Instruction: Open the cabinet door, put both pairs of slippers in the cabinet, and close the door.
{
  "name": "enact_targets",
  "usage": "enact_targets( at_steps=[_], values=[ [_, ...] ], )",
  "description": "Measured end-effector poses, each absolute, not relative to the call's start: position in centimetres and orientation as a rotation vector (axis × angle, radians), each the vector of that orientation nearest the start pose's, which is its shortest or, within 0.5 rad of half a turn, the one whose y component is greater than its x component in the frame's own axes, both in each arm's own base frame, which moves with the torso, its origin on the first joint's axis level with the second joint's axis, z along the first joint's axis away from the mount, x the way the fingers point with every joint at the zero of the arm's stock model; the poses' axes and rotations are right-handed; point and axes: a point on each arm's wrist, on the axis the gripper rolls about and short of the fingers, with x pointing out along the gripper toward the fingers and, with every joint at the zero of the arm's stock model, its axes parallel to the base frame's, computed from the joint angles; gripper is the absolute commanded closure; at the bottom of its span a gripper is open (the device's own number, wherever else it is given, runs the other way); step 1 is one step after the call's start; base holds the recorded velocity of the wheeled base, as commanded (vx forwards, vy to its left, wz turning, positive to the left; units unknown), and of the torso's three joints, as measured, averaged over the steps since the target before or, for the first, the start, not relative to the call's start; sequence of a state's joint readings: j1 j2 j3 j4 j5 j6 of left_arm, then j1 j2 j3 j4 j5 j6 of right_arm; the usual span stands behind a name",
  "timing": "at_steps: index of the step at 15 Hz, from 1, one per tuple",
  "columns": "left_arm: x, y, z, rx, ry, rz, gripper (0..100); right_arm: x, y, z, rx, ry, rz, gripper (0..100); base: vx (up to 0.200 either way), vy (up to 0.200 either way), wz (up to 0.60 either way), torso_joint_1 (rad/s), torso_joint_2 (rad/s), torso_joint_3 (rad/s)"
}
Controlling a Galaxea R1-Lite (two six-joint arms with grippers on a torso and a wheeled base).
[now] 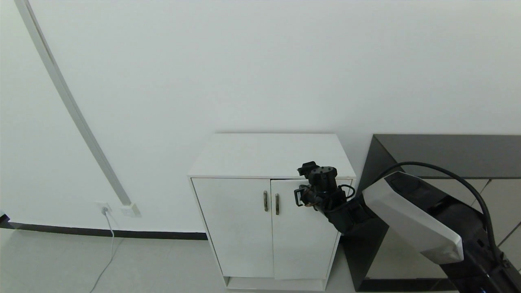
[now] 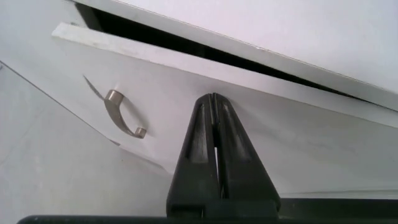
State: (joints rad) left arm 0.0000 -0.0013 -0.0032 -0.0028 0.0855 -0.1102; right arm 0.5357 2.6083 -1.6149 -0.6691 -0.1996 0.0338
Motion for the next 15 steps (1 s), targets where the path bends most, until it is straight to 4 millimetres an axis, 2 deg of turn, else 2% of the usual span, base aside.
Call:
enact_targets(
  at_steps=[9, 15],
  values=[
    [-2.3, 0.2, 7.7, -0.11, -0.011, 0.085, 100, 45.5, 25.2, 1.6, -0.08, 0.316, 0.306, 100, 0.0, 0.0, 0.0, 0.0, 0.0, 0.0],
    [-2.3, 0.2, 7.6, -0.11, -0.011, 0.085, 100, 44.7, 24.6, 1.7, -0.076, 0.324, 0.302, 100, 0.0, 0.0, 0.0, 0.0, 0.0, 0.0]
  ],
)
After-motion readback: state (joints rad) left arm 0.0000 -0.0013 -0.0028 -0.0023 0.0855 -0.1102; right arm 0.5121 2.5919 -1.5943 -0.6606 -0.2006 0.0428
